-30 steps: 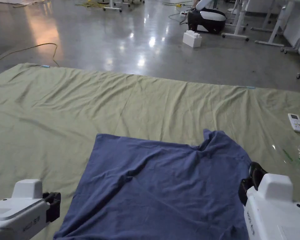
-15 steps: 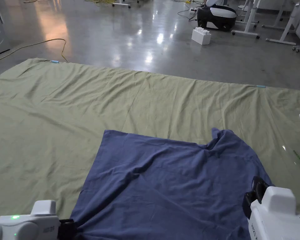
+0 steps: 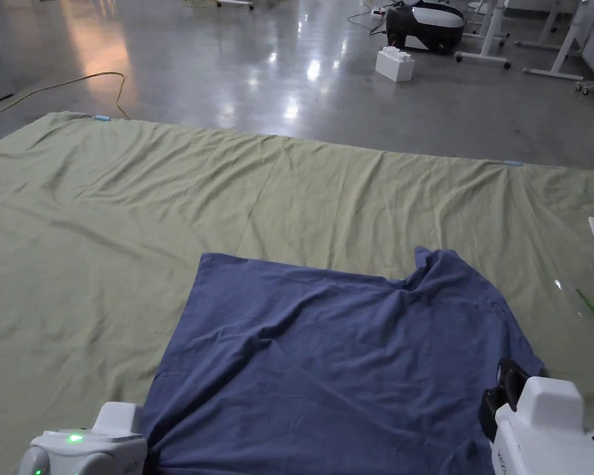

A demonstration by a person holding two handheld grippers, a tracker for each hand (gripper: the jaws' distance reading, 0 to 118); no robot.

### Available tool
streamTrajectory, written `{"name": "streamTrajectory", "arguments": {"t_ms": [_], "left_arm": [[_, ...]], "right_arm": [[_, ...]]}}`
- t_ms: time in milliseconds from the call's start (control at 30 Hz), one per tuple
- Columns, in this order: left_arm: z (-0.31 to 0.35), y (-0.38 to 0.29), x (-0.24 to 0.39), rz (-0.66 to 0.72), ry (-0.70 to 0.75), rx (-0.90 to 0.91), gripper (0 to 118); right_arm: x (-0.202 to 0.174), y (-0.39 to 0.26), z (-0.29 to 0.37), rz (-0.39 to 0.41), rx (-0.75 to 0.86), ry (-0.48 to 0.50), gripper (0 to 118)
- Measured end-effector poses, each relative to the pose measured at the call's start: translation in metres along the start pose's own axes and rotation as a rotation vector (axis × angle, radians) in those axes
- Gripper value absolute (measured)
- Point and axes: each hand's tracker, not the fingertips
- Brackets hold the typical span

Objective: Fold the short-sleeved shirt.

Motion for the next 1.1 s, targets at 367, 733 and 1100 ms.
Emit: {"name": "streamTrajectory", "arguments": {"t_ms": [367,733,1100], "left_arm": [[0.028,0.001,-0.014,0.051,-0.022,0.088,9],[0.003,-0.005,-0.017,0.045,-0.027,0.062,9],[-0.009,-0.007,-0.021,0.044,-0.032,0.06,9]], "right_arm": [[0.048,-0.012,0.014,-0.03,-0.217,-0.017,0],[0.084,-0.081,0.015,-0.03,-0.669,0.032,60],[0.076,-0.119,-0.014,-0.075,-0.762,0.012,47]]}}
